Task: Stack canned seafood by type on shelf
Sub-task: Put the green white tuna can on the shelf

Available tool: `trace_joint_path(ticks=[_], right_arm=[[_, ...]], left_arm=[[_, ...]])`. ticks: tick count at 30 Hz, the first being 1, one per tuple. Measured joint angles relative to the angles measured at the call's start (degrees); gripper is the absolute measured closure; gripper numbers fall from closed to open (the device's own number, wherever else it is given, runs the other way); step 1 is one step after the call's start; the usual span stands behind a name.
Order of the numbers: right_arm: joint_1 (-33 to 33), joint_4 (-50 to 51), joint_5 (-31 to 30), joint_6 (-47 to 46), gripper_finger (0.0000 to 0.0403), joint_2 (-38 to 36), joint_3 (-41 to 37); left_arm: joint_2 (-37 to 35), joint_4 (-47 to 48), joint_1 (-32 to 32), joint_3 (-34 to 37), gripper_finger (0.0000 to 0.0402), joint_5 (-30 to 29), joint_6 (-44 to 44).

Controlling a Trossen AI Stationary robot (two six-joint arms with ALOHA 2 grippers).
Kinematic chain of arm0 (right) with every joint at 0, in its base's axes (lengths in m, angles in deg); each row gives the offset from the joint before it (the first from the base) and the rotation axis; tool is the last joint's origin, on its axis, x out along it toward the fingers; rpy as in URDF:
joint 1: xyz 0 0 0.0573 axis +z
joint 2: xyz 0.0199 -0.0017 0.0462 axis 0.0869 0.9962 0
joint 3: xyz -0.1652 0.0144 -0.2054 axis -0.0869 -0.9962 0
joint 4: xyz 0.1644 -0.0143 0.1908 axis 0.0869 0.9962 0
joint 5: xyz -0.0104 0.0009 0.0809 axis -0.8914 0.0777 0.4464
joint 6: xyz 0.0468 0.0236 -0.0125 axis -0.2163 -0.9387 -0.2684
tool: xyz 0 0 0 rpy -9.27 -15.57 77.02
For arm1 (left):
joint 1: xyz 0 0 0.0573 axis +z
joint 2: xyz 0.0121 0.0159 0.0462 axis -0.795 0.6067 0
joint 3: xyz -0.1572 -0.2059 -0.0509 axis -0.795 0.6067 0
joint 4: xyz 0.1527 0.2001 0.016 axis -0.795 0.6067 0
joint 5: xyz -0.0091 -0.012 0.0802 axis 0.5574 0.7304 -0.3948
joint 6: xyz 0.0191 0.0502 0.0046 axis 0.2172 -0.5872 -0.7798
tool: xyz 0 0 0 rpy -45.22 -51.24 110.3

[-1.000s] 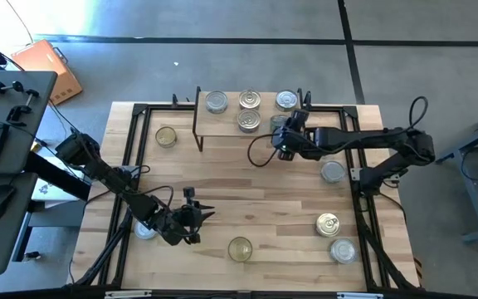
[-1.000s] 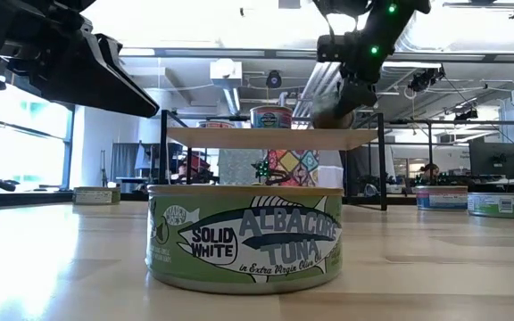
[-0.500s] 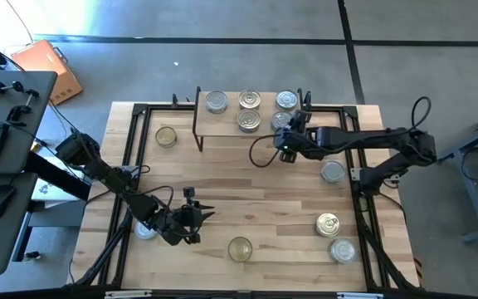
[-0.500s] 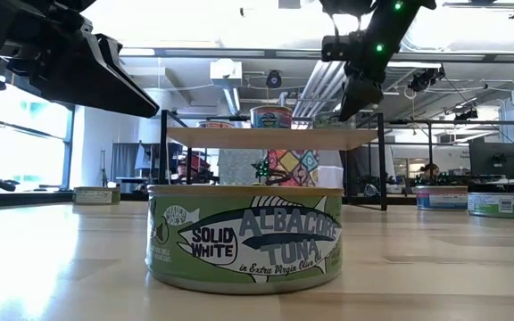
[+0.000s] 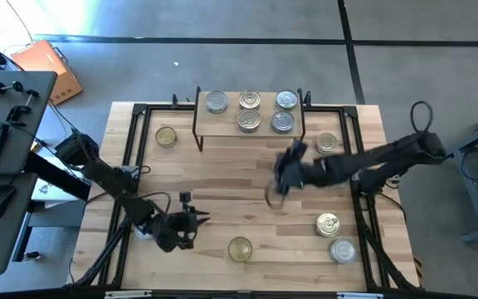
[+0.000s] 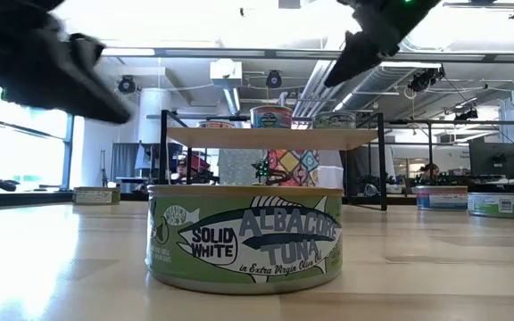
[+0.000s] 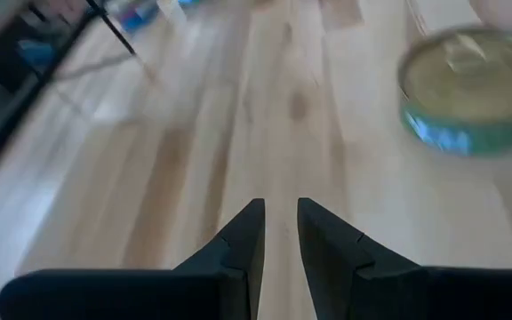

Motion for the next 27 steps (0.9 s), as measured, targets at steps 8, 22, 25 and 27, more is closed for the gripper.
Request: trace_joint_path(ticks=[8, 22, 25, 27], right_arm=[[12.73, -37.68, 4.48, 0.01, 0.0171, 4.76, -17.87], [14.96, -49.47, 4.3, 3.08, 0.0171, 13.45, -20.96], [14.34, -49.51, 4.3, 5.98, 0.0171, 13.45, -20.96], [13.9, -49.51, 4.3, 7.25, 0.0171, 13.45, -20.96]], left_arm=[[-5.73, 28.83, -7.47, -5.99, 0.0342, 6.36, 28.42], [-7.7, 52.31, -9.8, -10.36, 0.0342, 37.7, 73.52], [-6.29, 52.2, -11.88, -10.21, 0.0342, 38.14, 81.81], [-4.6, 52.09, -12.75, -9.16, 0.0343, 38.42, 85.25]])
